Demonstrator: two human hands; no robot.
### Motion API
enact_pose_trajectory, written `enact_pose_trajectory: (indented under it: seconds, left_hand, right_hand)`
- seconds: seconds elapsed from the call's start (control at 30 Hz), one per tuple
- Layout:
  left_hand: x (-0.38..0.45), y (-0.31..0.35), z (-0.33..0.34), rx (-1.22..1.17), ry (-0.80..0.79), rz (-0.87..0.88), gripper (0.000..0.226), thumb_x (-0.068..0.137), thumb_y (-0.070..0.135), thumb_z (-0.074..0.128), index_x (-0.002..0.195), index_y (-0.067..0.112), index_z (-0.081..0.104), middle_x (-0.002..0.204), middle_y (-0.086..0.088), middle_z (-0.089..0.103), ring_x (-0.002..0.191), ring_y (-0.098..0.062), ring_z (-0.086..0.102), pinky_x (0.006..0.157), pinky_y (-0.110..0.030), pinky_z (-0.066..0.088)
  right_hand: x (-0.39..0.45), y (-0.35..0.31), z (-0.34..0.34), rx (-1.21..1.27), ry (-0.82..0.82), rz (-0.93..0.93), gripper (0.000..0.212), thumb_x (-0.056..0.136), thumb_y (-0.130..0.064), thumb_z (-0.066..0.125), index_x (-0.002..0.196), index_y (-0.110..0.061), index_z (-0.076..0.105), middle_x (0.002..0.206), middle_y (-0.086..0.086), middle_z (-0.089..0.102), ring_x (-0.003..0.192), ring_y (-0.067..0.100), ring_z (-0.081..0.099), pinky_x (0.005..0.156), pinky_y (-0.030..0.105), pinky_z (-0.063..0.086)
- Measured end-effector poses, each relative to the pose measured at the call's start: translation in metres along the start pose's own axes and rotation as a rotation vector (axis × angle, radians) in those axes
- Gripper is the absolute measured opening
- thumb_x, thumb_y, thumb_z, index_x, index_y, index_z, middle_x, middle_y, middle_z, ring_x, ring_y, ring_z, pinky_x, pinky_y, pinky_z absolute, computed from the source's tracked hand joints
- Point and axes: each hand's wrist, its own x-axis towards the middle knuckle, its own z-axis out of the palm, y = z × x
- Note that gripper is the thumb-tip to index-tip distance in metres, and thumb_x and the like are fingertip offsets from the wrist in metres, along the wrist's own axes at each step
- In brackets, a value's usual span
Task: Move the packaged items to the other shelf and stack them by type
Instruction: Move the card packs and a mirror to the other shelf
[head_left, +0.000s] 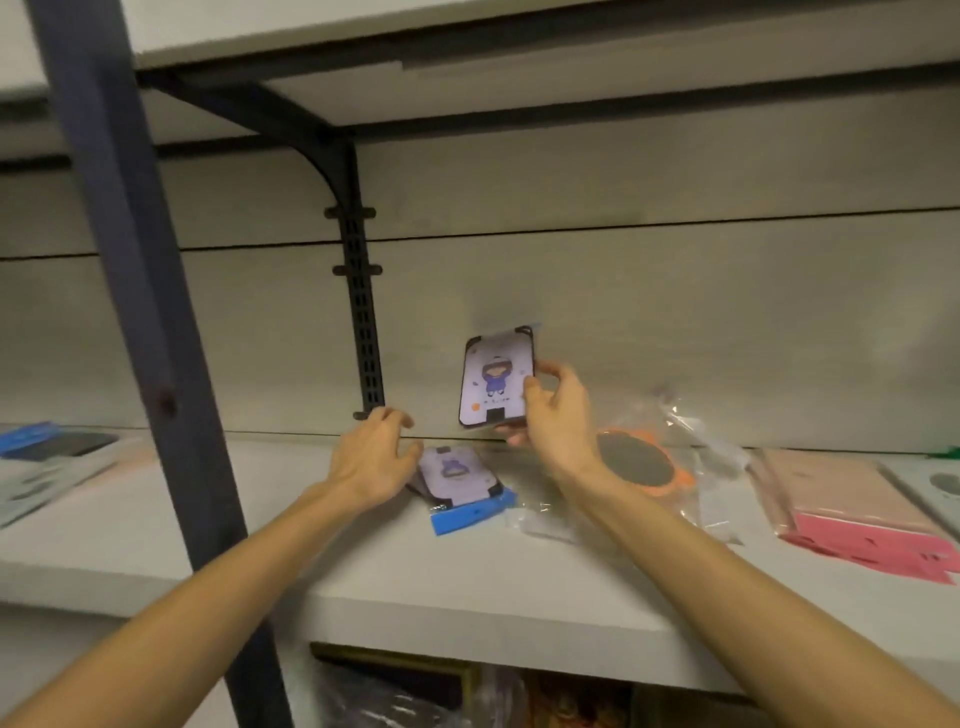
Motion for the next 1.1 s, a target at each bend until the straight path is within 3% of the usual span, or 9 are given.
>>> enact_pose_trajectory:
  seconds: [0.17, 0.23, 0.3, 0.47, 0.7, 0.83, 0.9, 1.0, 1.1]
  left_hand:
    - [-0.01, -0.012, 0.019, -0.042, 0.033, -0.003, 0.038, 0.103, 0.025, 0.041, 0.139, 0.014, 0.048, 0.143, -0.009, 0.054, 0.127, -0.031, 0.051, 0.1, -0.04, 0.042]
    - [-0.015, -0.01, 0.03, -0.087, 0.043, -0.03, 0.037, 0.103, 0.021, 0.038, 0.137, 0.014, 0.05, 0.139, -0.011, 0.057, 0.125, -0.033, 0.052, 0.098, -0.041, 0.042]
    - [-0.016, -0.011, 0.037, -0.14, 0.032, -0.095, 0.034, 0.105, 0.025, 0.034, 0.132, 0.015, 0.052, 0.132, -0.014, 0.062, 0.118, -0.036, 0.056, 0.091, -0.041, 0.044]
    - [-0.013, -0.012, 0.047, -0.141, 0.031, -0.1, 0.043, 0.106, 0.044, 0.028, 0.122, 0.018, 0.057, 0.118, -0.011, 0.069, 0.107, -0.033, 0.061, 0.08, -0.037, 0.043]
    - [-0.016, -0.015, 0.052, -0.126, -0.015, -0.027, 0.041, 0.1, 0.052, 0.042, 0.12, 0.021, 0.06, 0.12, -0.004, 0.068, 0.109, -0.029, 0.06, 0.086, -0.039, 0.05]
    - [-0.021, -0.016, 0.047, -0.182, 0.007, -0.026, 0.038, 0.101, 0.05, 0.046, 0.119, 0.02, 0.059, 0.122, -0.003, 0.065, 0.104, -0.026, 0.062, 0.082, -0.037, 0.053]
    - [-0.026, -0.013, 0.043, -0.159, 0.011, -0.019, 0.039, 0.101, 0.051, 0.044, 0.121, 0.021, 0.06, 0.122, -0.003, 0.065, 0.103, -0.024, 0.063, 0.079, -0.036, 0.053]
    - [-0.032, -0.009, 0.036, 0.007, 0.033, 0.008, 0.042, 0.103, 0.05, 0.04, 0.12, 0.019, 0.061, 0.12, -0.005, 0.065, 0.102, -0.024, 0.062, 0.084, -0.037, 0.052]
    - [-0.044, -0.002, 0.023, 0.22, 0.113, 0.136, 0.039, 0.102, 0.038, 0.043, 0.132, 0.016, 0.054, 0.14, -0.009, 0.055, 0.125, -0.025, 0.052, 0.108, -0.038, 0.037]
  right_hand:
    - [-0.009, 0.023, 0.039, -0.135, 0.097, -0.057, 0.025, 0.104, -0.021, 0.047, 0.129, -0.018, 0.045, 0.079, -0.002, 0.071, 0.066, 0.013, 0.067, 0.065, 0.04, 0.059]
    - [-0.015, 0.033, 0.046, -0.258, 0.111, -0.113, 0.027, 0.102, -0.021, 0.048, 0.129, -0.019, 0.047, 0.072, -0.006, 0.067, 0.068, 0.011, 0.064, 0.066, 0.037, 0.053]
    - [-0.018, 0.04, 0.048, -0.397, 0.097, -0.138, 0.028, 0.1, -0.022, 0.048, 0.128, -0.021, 0.049, 0.076, -0.006, 0.068, 0.071, 0.013, 0.062, 0.065, 0.033, 0.046]
    - [-0.023, 0.047, 0.045, -0.781, 0.074, -0.189, 0.029, 0.099, -0.031, 0.049, 0.126, -0.024, 0.058, 0.094, 0.0, 0.075, 0.088, 0.025, 0.068, 0.075, 0.04, 0.054]
    - [-0.024, 0.049, 0.037, -1.209, 0.013, -0.182, 0.028, 0.095, -0.033, 0.055, 0.118, -0.021, 0.064, 0.106, 0.003, 0.073, 0.109, 0.026, 0.061, 0.079, 0.035, 0.05]
    - [-0.026, 0.047, 0.04, -1.204, -0.001, -0.503, 0.029, 0.086, -0.017, 0.066, 0.114, -0.012, 0.071, 0.123, 0.007, 0.067, 0.123, 0.027, 0.052, 0.093, 0.04, 0.052]
    - [-0.024, 0.051, 0.041, -1.196, -0.028, -0.571, 0.03, 0.083, -0.017, 0.067, 0.112, -0.011, 0.07, 0.127, 0.01, 0.064, 0.128, 0.031, 0.05, 0.099, 0.044, 0.05]
    - [-0.028, 0.051, 0.04, -1.238, -0.094, -0.567, 0.037, 0.085, -0.018, 0.063, 0.121, -0.009, 0.065, 0.136, 0.014, 0.057, 0.137, 0.035, 0.042, 0.104, 0.049, 0.045]
    - [-0.036, 0.044, 0.039, -1.299, -0.135, -0.622, 0.051, 0.089, -0.019, 0.061, 0.138, -0.008, 0.056, 0.151, 0.017, 0.046, 0.148, 0.036, 0.029, 0.118, 0.052, 0.032]
